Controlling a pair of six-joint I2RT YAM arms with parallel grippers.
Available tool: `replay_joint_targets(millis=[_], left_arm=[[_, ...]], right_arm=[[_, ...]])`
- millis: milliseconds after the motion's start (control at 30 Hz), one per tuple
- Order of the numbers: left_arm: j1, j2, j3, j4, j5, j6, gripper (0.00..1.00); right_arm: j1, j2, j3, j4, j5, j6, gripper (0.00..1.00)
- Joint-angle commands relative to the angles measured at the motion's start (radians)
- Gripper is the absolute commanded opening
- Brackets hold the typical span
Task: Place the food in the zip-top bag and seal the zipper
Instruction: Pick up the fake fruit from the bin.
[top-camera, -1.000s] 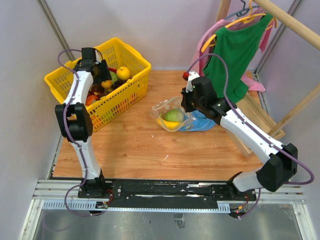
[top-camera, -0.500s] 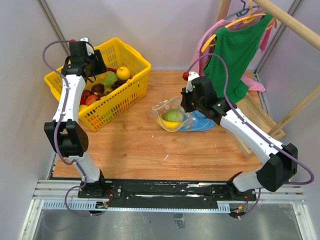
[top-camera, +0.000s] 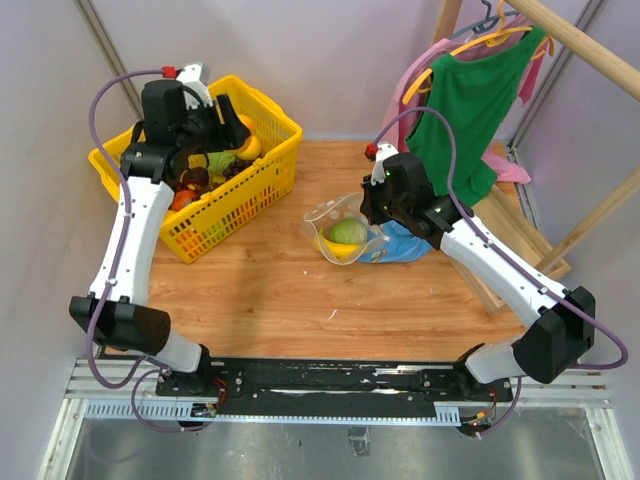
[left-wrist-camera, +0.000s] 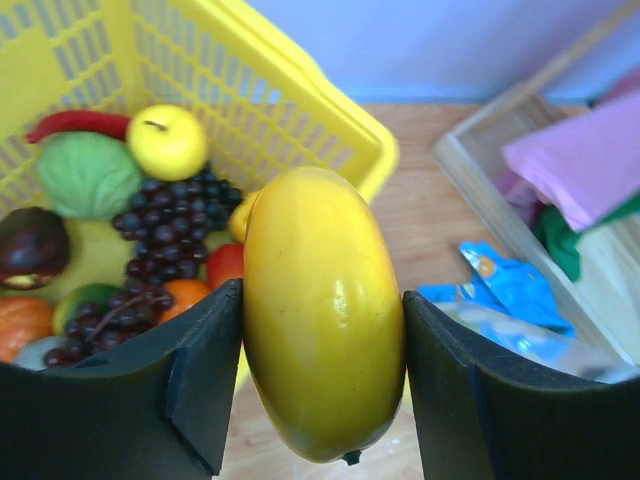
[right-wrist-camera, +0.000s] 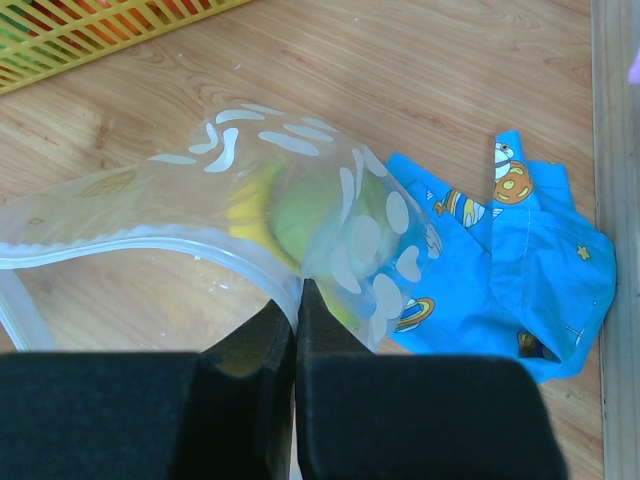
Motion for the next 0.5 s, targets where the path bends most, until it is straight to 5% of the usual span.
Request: replay_joint_targets(millis=[0, 467], left_arm=[[-0.084, -0.079, -0.051, 0.000, 0.087, 0.011, 0.09], [-0.331, -0.243, -0.284, 0.151, 0.175, -0.196, 0.05]], right_arm=[[-0.018, 0.006, 0.018, 0.016, -0.010, 0.018, 0.00], [-0.017, 0.034, 0.043, -0.020, 0.079, 0.098, 0.01]])
